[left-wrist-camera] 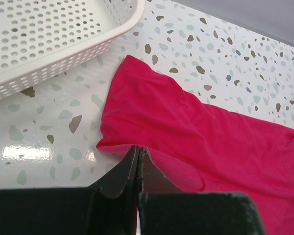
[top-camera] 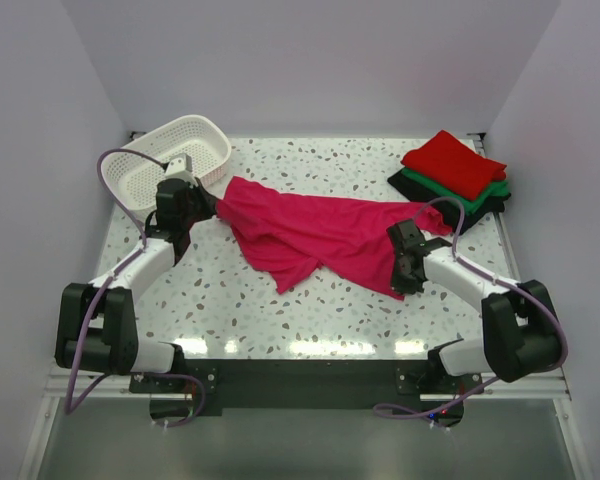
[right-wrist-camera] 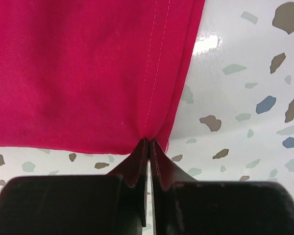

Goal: Fold and stack the t-shirts
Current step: Flatten the tshirt out

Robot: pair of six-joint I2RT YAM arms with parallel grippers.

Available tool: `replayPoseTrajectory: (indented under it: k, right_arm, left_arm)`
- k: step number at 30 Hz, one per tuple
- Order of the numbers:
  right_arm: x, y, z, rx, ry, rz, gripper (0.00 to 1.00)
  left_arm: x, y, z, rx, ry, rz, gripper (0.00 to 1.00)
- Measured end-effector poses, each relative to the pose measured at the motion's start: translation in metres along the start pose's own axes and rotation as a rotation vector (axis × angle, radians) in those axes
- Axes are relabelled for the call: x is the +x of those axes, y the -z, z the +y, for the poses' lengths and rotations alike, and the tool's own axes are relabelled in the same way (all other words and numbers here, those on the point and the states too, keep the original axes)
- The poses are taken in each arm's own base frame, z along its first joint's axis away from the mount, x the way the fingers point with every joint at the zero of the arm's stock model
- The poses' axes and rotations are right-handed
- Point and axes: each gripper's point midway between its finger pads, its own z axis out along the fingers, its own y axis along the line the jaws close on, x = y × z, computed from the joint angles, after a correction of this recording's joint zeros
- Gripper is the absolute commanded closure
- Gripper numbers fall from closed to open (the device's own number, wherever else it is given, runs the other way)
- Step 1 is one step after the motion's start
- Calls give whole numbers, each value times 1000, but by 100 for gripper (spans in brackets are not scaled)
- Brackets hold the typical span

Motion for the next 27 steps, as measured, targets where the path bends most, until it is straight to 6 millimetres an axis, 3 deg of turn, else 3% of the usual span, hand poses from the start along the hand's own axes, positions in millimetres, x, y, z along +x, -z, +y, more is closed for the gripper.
replayPoseTrajectory:
  k: [8,12,13,18,23,27]
  right_arm:
    - [6,2,-6,25,-11,22,100]
    - [9,7,-13,52,-24,22,79]
    - [9,9,-14,55,-31,18,67]
    - [10,18,-18,56,-51,7,51]
    - [11,17,-19,61,-56,8,50]
    - [13,15,-18,55,-58,11,55]
  left_arm:
    - [0,0,1,-4,0,-2,100]
    - [-1,0,1,-6,0,-2,100]
    - [-1,0,1,-6,0,-2,100]
    - [0,0,1,-6,0,-2,100]
    - [0,0,2,-7,0,-1,100]
    - [0,0,3,-9,0,-1,100]
